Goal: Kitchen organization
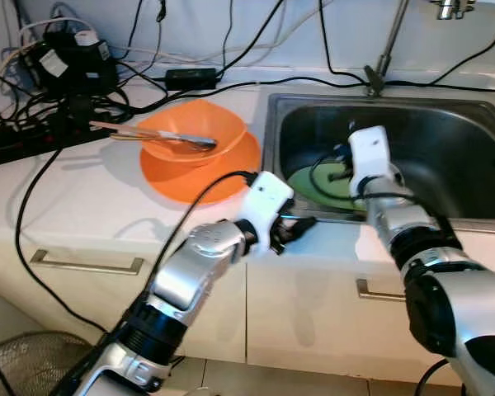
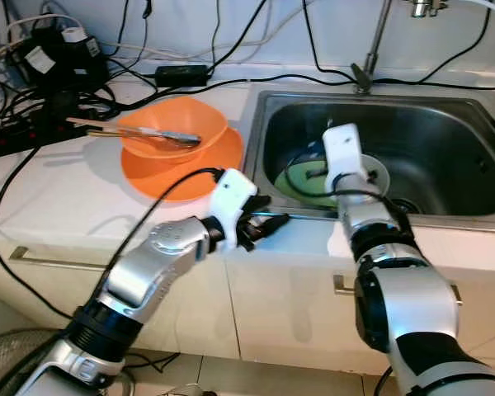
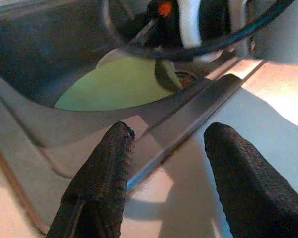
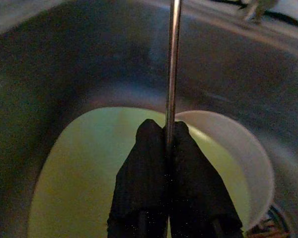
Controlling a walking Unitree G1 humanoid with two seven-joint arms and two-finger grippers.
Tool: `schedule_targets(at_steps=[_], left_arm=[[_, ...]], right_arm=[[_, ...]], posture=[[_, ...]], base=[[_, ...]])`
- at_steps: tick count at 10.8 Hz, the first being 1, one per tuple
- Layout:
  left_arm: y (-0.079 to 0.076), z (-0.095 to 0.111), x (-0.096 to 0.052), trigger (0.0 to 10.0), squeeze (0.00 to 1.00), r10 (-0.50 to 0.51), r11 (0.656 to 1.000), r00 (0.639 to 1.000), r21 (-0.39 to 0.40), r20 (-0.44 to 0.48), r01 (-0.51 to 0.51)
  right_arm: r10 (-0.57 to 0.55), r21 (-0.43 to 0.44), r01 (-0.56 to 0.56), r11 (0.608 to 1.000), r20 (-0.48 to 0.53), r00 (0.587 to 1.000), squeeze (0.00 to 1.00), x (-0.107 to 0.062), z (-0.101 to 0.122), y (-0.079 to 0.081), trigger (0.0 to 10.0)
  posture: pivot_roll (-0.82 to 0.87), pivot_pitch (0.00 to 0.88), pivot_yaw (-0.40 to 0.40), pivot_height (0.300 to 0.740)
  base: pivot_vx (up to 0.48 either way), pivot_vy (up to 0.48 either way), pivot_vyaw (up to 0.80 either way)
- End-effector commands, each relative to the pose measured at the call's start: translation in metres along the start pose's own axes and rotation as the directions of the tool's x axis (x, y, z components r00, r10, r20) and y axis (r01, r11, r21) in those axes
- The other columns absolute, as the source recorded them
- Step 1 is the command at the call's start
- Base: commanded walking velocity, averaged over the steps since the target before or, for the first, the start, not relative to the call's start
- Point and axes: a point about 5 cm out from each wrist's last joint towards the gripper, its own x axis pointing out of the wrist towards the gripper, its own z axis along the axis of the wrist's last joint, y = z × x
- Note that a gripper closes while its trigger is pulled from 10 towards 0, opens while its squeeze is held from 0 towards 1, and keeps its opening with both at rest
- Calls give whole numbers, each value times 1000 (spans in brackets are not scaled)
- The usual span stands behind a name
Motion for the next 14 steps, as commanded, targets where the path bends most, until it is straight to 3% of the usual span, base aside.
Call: schedule_targets(at_steps=[1,4,5,6,9,10,11,12,14], left_arm=[[-3,5,-1,10000,0,-14,1000,1000,14,3,14],[-2,5,-1,10000,0,-7,1000,1000,13,1,7],[-2,5,-1,10000,0,-5,1000,1000,13,1,5],[-2,5,-1,10000,0,-3,1000,1000,10,2,2],[0,5,-2,10000,0,3,1000,1000,6,0,-3],[0,6,-2,10000,0,7,1000,1000,5,9,-7],[1,6,-3,10000,0,15,1000,1000,2,17,-15],[3,7,-4,10000,0,37,999,999,-8,33,-37],[8,9,-5,10000,0,67,998,996,-17,51,-66]], right_arm=[[20,3,-20,1000,-27,999,0,0,-5,5,10000],[35,-5,-36,999,-65,997,0,-1,-14,10,10000],[42,-4,-43,999,-74,996,553,-1,-16,11,10000],[43,-5,-44,999,-82,996,1000,-2,-18,12,10000],[37,-2,-37,999,-69,997,1000,-1,-16,11,10000],[7,-45,-7,999,16,1000,0,0,-2,8,10000],[-8,-50,13,999,97,995,0,0,12,6,10000],[-48,-23,56,998,256,966,0,-2,39,2,10000],[-100,43,90,995,406,908,0,-8,59,-5,10000]], posture=[[134,0,16,740],[133,0,20,740],[133,0,20,740],[136,0,20,740],[135,0,22,740],[133,0,25,740],[132,0,26,740],[124,0,31,740],[106,0,37,740]], base=[[0,0,0],[0,0,0],[0,0,0],[0,0,0],[0,0,0],[0,0,0],[0,0,0],[0,0,0],[0,0,0]])
